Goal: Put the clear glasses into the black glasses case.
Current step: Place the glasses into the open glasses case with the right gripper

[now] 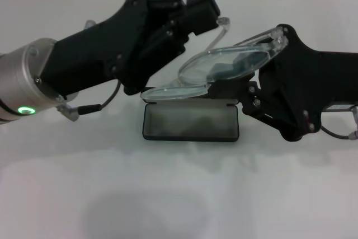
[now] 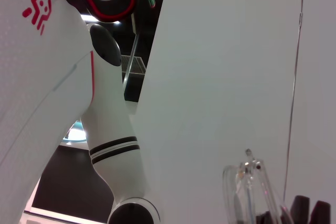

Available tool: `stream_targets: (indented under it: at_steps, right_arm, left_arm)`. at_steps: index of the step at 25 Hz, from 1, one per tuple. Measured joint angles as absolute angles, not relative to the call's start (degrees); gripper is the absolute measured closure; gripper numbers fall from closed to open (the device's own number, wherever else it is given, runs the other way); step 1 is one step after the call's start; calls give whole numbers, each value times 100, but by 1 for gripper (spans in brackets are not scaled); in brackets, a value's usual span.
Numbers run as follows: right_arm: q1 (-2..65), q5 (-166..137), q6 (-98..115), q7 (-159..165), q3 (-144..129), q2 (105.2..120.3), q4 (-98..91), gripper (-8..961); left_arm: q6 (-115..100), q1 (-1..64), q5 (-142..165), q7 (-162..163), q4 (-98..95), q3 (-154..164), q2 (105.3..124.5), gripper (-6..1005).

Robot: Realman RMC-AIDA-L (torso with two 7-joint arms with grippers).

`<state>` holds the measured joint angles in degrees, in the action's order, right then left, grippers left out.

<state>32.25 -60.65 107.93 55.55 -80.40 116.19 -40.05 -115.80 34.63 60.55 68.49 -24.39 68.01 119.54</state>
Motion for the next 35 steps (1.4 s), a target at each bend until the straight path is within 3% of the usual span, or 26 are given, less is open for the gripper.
stream_targets:
  at_steps: [8, 14, 19, 21, 27, 35]
  right_arm:
    - [3226, -6074, 10700, 5688, -8042, 11610, -4031, 905]
    - [3045, -6767, 10116, 7016, -7998, 11537, -5220, 905]
    - [2845, -9457, 9222, 10061, -8040, 11550, -8315, 904]
    - [3056, -10529, 9376, 11371, -8073, 11545, -9265, 904]
    - [4719, -11805, 10995, 13616, -7708, 11538, -9753, 904]
    - [6092, -12821, 11035, 14047, -8291, 11602, -7856, 904]
  left_arm:
    - [-11574, 3189, 6121, 6756, -2469, 6357, 11810, 925]
    - [-11460, 2666, 6133, 6740, -2476, 5821, 11273, 925]
    - [-11073, 2109, 6145, 6791, -2629, 5583, 10801, 925]
    - [-10956, 1936, 6145, 6843, -2795, 5574, 10740, 926]
    - [-10807, 1538, 6250, 6988, -3273, 5461, 10738, 926]
    - [-10808, 1505, 6936, 6909, -3277, 4846, 11016, 926]
